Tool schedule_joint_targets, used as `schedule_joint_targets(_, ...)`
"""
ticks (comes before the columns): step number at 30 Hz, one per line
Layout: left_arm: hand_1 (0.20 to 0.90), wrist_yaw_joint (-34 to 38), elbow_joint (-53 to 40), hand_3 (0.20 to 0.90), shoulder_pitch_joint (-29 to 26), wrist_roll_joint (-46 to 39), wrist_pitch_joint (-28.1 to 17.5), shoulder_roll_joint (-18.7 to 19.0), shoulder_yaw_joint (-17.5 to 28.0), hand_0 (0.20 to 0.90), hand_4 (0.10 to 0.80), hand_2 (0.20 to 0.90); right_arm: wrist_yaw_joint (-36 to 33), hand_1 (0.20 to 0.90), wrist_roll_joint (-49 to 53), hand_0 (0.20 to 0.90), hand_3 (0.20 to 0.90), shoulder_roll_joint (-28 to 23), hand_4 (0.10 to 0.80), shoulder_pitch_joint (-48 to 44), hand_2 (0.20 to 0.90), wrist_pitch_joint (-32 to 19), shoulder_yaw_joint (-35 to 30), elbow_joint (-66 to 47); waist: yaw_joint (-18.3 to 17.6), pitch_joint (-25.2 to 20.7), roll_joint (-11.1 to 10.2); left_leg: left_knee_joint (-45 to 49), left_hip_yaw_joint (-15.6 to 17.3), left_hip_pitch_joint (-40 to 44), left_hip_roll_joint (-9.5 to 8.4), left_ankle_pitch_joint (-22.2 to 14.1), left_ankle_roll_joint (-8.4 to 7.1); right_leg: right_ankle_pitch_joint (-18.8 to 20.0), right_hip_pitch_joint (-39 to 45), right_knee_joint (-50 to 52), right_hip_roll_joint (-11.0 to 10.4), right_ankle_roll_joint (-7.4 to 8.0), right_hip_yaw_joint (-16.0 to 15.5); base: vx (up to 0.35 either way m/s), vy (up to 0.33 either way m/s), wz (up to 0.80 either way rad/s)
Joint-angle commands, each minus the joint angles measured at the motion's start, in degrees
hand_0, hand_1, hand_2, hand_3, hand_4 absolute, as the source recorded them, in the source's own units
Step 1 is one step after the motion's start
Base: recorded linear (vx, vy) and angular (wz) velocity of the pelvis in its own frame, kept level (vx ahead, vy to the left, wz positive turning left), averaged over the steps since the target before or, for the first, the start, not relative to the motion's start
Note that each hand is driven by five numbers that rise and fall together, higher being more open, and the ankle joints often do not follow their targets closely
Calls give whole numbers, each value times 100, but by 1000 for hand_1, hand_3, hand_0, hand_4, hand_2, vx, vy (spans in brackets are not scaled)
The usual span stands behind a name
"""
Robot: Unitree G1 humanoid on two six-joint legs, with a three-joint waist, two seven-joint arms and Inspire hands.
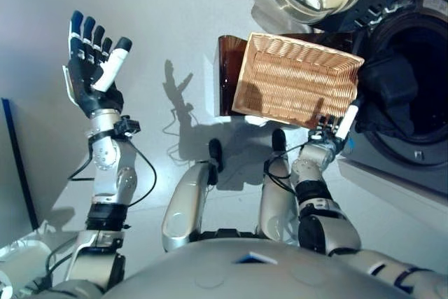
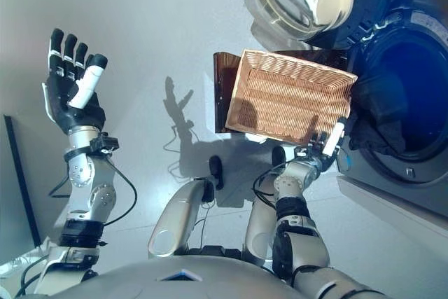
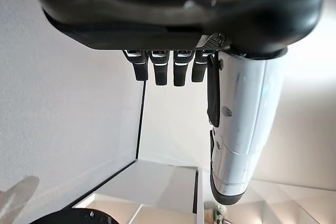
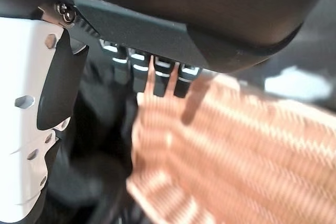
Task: Pick up the clothes and place them into the washing machine
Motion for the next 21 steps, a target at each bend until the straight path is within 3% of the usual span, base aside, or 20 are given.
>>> schedule_joint_targets(1, 900, 55, -472, 900, -116, 124, -691, 111, 314, 900, 800, 900, -143, 900, -443, 900, 900, -333, 800, 190, 900, -363, -75, -302, -24, -411, 193, -352, -376, 55, -75, -66, -308, -19, -7, -248, 83, -295, -144, 25, -37, -2)
schedule_joint_targets(4, 900, 10, -431, 900, -102, 65, -695, 137, 317, 900, 800, 900, -182, 900, -396, 900, 900, -337, 800, 291, 900, -422, -129, -201, -90, -447, 120, -372, -468, 237, -10, -105, -328, -72, 242, -402, 197, -307, -42, 50, -58, -2)
schedule_joint_targets(5, 900, -4, -433, 900, -118, 46, -691, 141, 319, 900, 800, 900, -225, 900, -425, 900, 900, -364, 800, 308, 900, -408, -138, -88, -47, -435, 72, -299, -695, 263, -104, -114, -339, -35, 335, -514, 245, -315, 92, 108, 98, -6)
schedule_joint_targets(6, 900, 3, -507, 900, -62, 33, -743, 164, 376, 900, 800, 900, -300, 900, -570, 900, 900, -437, 800, 293, 900, -446, -53, -60, 153, -364, 21, -55, -1763, 424, -642, -338, -374, 54, 357, -501, 382, -309, 449, 41, 112, -21)
schedule_joint_targets(7, 900, 5, -512, 900, -61, 36, -742, 162, 378, 900, 800, 900, -312, 900, -581, 900, 900, -436, 800, 290, 900, -445, -53, -66, 143, -351, 11, -76, -1763, 424, -655, -292, -378, 94, 358, -520, 366, -302, 455, 59, 152, -83)
schedule_joint_targets(8, 900, 9, -464, 900, -45, 17, -725, 124, 335, 900, 800, 900, -364, 900, -585, 900, 900, -453, 800, 294, 900, -450, -54, -8, 173, -350, 14, -43, -2182, 558, -841, -405, -323, 119, 370, -512, 435, -279, 710, -3, 62, -127)
schedule_joint_targets(10, 900, -74, -301, 900, -125, -65, -713, 67, 238, 900, 800, 900, -280, 900, -579, 900, 900, -522, 800, 274, 900, -216, -10, 144, 92, -434, -48, -142, -2023, 566, -946, -325, -324, 353, 434, -860, 314, -145, 912, 45, 137, -118)
schedule_joint_targets(12, 900, -83, -270, 900, -152, -29, -705, 96, 243, 900, 800, 900, -274, 900, -622, 900, 900, -506, 800, 282, 900, -170, -37, 179, 114, -465, -70, -208, -1923, 639, -938, -321, -303, 330, 469, -826, 317, -127, 887, 42, 118, -34)
schedule_joint_targets(13, 900, -41, -311, 900, -80, 47, -686, 151, 319, 900, 800, 900, -224, 900, -733, 900, 900, -487, 800, 292, 900, -76, 90, 213, 283, -437, -82, -371, -1646, 786, -779, -301, -240, 206, 360, -459, 301, -180, 289, -15, 53, -34)
schedule_joint_targets(14, 900, -40, -312, 900, -80, 48, -685, 151, 321, 900, 800, 900, -224, 900, -732, 900, 900, -487, 800, 290, 900, -76, 91, 214, 282, -440, -88, -381, -1643, 783, -783, -290, -241, 213, 354, -463, 297, -179, 293, -69, 82, -114)
schedule_joint_targets(15, 900, -10, -357, 900, 52, 31, -680, 160, 459, 900, 800, 900, -213, 900, -790, 900, 900, -433, 800, 262, 900, -18, 158, 286, 423, -385, -56, -429, -1314, 819, -575, -190, -162, -186, 418, 241, 321, -372, -900, -79, 26, -119)
schedule_joint_targets(16, 900, -11, -357, 900, 51, 31, -679, 160, 461, 900, 800, 900, -214, 900, -791, 900, 900, -432, 800, 260, 900, -18, 159, 286, 415, -386, -58, -435, -1319, 817, -579, -180, -163, -183, 417, 238, 316, -372, -904, -57, -7, -134)
schedule_joint_targets(17, 900, -38, -328, 900, 92, 6, -699, 177, 563, 900, 800, 900, -132, 900, -787, 900, 900, -407, 800, 265, 900, 2, 283, 316, 465, -383, -129, -516, -1211, 973, -453, -200, -95, -497, 644, 408, 573, -482, -1098, 60, -56, -55)
schedule_joint_targets(19, 900, -36, -319, 900, 89, 15, -698, 166, 620, 900, 800, 900, -60, 900, -817, 900, 900, -405, 800, 366, 900, 28, 355, 325, 504, -409, -136, -653, -1255, 1114, -452, -173, -107, -463, 821, 107, 580, -528, -1040, 50, -58, -46)
schedule_joint_targets(20, 900, -9, -295, 900, 133, -10, -785, 128, 692, 900, 800, 900, 15, 900, -727, 900, 900, -437, 800, 340, 900, 20, 367, 402, 497, -375, -65, -814, -1261, 1275, -312, -188, -135, -409, 817, 65, 819, -579, -819, 24, -83, -55)
schedule_joint_targets(21, 900, -33, -281, 900, 165, -91, -771, 71, 708, 900, 800, 900, 21, 900, -776, 900, 900, -451, 800, 364, 900, 71, 446, 419, 530, -399, -73, -783, -1222, 1276, -277, -193, -151, -413, 999, -100, 841, -601, -821, 57, -124, -53)
